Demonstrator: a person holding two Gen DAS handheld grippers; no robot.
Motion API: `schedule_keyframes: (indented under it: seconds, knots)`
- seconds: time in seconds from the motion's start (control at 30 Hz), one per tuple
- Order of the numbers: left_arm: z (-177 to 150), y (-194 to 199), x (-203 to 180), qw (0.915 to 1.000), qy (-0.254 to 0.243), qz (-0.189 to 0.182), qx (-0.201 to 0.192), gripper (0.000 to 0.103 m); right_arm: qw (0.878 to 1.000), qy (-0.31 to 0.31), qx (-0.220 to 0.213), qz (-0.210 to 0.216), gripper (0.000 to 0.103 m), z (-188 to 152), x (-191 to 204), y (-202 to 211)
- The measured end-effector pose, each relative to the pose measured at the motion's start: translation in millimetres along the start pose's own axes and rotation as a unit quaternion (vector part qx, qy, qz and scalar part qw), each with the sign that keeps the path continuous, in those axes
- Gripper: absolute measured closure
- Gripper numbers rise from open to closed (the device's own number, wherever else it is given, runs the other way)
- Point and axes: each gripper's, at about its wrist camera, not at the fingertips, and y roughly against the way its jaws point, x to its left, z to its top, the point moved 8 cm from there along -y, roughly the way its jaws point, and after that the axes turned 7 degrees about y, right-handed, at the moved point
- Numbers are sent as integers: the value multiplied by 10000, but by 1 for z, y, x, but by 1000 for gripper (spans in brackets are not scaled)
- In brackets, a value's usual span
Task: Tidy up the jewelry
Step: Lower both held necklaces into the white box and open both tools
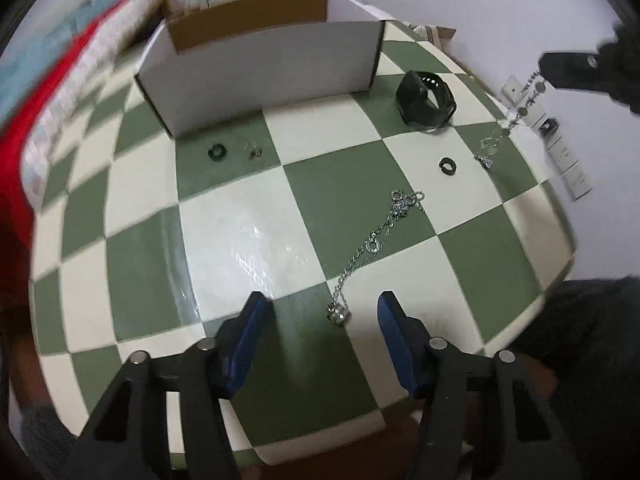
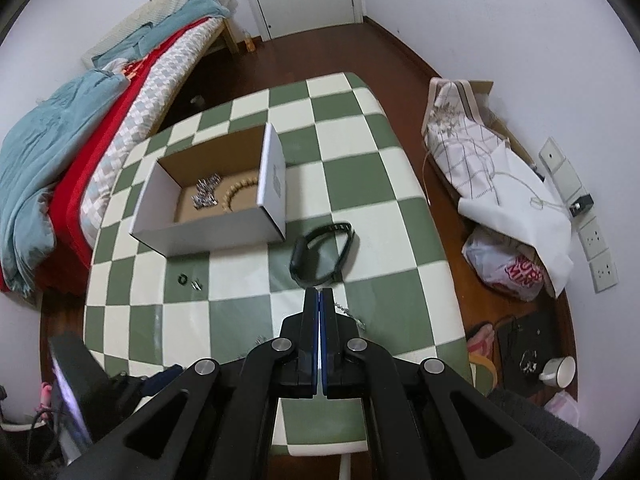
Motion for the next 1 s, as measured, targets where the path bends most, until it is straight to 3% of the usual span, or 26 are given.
schedule_keyframes:
  seconds: [0.03,0.07,0.23,0.37,0.6,1.0]
  knots:
    - [1,2,-3,9999,-64,-12,-104,82,10000,-12,17,-5,103,-1,-2,-1]
    - [1,3,-5,9999,-80,-52,-120,94,10000,-27,34,-14,103,-3,-3,-1]
    - [3,7,-1,9999,25,-122,-102,94,10000,-77,0,-1,103,-2,-7,1]
    - [22,35,8,9988,225,-243,-356,94,9998,-64,-155,86,103,10,-2,13]
    - [74,87,27,9931,512,-501,-931,95,9985,14,-451,311,103,35,13,38]
    - [169,157,56,9815,632,-616,-1699,95,9937,336,-874,609,103,100,58,67]
